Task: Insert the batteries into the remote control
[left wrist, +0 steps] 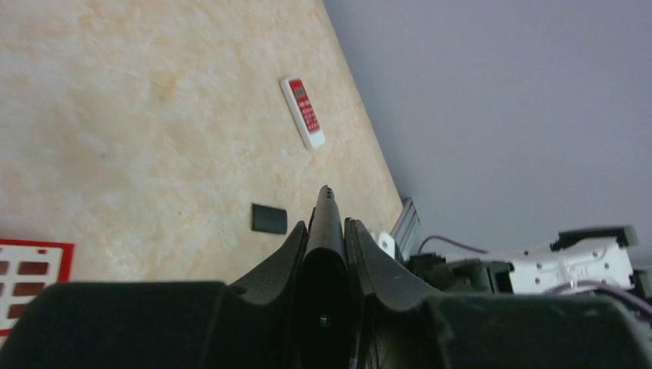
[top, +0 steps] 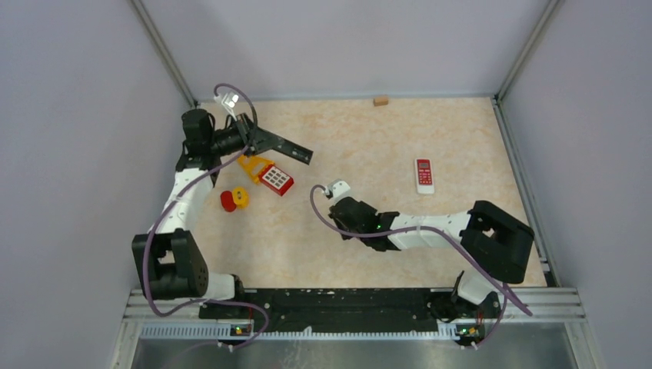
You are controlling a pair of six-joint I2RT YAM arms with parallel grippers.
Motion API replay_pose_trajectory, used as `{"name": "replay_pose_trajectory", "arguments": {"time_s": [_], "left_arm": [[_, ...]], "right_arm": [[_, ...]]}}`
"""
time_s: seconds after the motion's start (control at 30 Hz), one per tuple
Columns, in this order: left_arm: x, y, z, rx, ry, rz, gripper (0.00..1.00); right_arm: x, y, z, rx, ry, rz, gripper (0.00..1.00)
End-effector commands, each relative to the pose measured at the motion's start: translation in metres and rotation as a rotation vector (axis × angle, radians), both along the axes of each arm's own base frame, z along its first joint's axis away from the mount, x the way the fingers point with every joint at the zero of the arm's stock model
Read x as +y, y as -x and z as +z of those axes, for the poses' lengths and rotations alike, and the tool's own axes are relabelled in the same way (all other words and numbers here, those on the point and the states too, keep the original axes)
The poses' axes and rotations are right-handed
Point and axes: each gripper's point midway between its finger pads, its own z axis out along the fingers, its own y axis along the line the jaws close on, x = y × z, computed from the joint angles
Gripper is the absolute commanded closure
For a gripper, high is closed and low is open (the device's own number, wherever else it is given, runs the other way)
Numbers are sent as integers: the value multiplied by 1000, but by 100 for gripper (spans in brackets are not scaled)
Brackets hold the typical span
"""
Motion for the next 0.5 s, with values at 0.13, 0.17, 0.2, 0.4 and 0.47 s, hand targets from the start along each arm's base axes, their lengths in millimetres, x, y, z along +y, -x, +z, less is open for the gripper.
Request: {"name": "replay_pose_trajectory", "arguments": {"time_s": [0.13, 0.17, 0.2, 0.4, 0.47], "left_arm": [[-21, 72, 7, -228, -110, -147, 100], [-22, 75, 7, -235, -110, -151, 100], [-22, 76, 7, -241, -111, -149, 100], [-21, 72, 9, -240, -109, -134, 100], [-21, 70, 8, -234, -107, -133, 100]], "right_arm": [[-16, -2, 1, 20, -99, -157, 93], [-18, -3, -2, 12, -78, -155, 92], [-21, -2, -6, 11, -50, -148, 89], [-35, -1, -23, 13, 84, -130, 72], [-39, -1, -25, 22, 119, -134, 66]]}}
